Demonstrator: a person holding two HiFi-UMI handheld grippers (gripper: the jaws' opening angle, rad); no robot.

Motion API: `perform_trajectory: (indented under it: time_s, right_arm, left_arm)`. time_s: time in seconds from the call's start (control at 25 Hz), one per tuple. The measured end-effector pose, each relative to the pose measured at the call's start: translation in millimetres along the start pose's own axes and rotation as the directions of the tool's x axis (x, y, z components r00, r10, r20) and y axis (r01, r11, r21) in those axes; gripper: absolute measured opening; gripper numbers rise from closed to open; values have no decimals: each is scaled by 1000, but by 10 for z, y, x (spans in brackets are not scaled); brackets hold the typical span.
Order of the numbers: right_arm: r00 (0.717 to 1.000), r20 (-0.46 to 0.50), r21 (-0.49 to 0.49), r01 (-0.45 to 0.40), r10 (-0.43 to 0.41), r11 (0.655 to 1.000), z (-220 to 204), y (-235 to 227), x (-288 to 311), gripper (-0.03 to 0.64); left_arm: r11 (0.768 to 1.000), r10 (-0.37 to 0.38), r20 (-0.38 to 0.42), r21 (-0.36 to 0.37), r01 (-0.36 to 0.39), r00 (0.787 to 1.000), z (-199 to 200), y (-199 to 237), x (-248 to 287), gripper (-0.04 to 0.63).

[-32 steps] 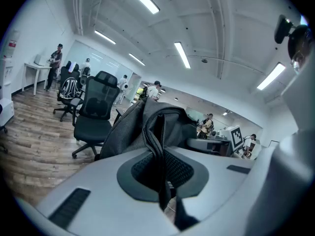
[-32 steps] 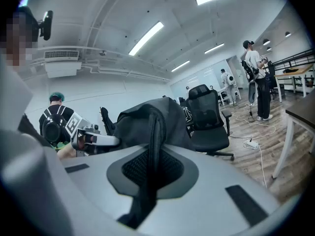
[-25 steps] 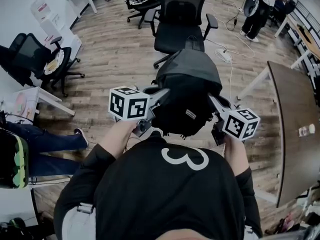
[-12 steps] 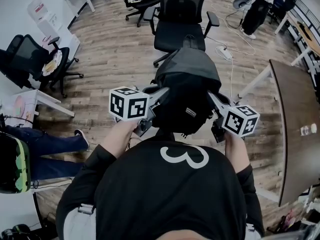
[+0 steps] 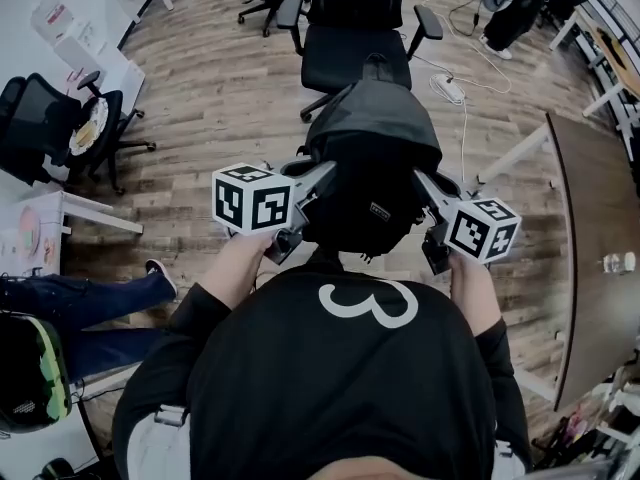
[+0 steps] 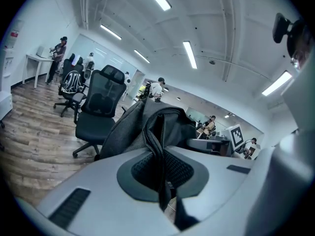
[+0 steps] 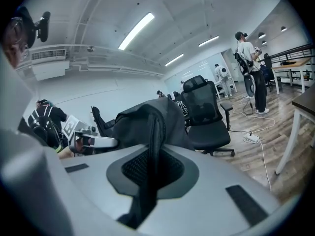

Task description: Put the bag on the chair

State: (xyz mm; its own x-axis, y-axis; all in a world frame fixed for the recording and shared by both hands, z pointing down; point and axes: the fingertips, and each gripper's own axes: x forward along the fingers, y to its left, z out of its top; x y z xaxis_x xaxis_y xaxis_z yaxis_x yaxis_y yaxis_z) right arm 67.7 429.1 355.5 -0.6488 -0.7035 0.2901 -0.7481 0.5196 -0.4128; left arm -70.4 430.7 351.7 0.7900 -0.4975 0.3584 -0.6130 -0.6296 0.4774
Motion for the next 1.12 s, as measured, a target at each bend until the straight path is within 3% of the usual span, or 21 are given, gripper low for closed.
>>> perform_trajectory:
  time_s: [0.68,1.12]
  right_arm:
    - [995,-80,62,59,-54,996,657,-832,1569,35]
    - [994,-55,75,95,-91,993,970,-1205,2172,35]
  left_arm:
    - [999,-37,-90,-34,34,995,977,1520,818,25]
    - [998,-55,-101,4,55,993,1413,2100,1192,25]
